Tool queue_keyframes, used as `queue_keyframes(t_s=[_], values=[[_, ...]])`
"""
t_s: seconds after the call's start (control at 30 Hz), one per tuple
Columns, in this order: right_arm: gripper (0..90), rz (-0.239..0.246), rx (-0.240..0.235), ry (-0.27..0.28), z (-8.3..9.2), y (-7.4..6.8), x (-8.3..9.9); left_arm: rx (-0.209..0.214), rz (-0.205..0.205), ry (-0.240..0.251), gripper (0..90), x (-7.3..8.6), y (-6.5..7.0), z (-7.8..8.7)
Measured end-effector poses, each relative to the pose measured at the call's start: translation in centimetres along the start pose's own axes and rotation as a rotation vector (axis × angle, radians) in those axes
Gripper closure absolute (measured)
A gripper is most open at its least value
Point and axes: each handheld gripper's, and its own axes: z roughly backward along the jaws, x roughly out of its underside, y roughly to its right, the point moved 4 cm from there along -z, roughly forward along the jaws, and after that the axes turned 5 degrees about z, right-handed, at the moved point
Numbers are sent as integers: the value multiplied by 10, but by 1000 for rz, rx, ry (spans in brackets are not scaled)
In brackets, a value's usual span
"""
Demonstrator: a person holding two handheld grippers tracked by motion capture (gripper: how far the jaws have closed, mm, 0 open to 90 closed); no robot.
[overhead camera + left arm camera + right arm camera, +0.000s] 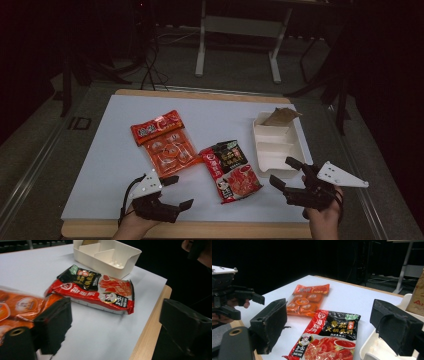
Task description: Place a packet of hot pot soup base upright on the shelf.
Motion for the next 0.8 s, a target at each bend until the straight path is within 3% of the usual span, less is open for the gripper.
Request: queue_keyframes(t_s=[0.1, 0.17, 0.4, 0.6, 0.67, 0.77, 0.8], values=[[140, -6, 4, 7, 1, 2, 2, 15, -18, -6, 230, -3, 3, -6], [139, -9, -1, 10, 1, 3, 2, 33, -30, -5, 379, -5, 5, -11], [140, -3, -5, 22, 3, 4, 2, 61, -37, -41, 542, -12, 12, -36], [140, -5, -16, 23, 4, 5, 3, 78, -66, -74, 689, -14, 21, -62], [140, -7, -18, 23, 3, 5, 4, 84, -86, -89, 785, -15, 25, -73], [140, -6, -23, 16, 2, 5, 5, 89, -93, -104, 817, -19, 30, -87], [140, -8, -26, 17, 1, 5, 6, 98, -99, -113, 864, -20, 32, -92]])
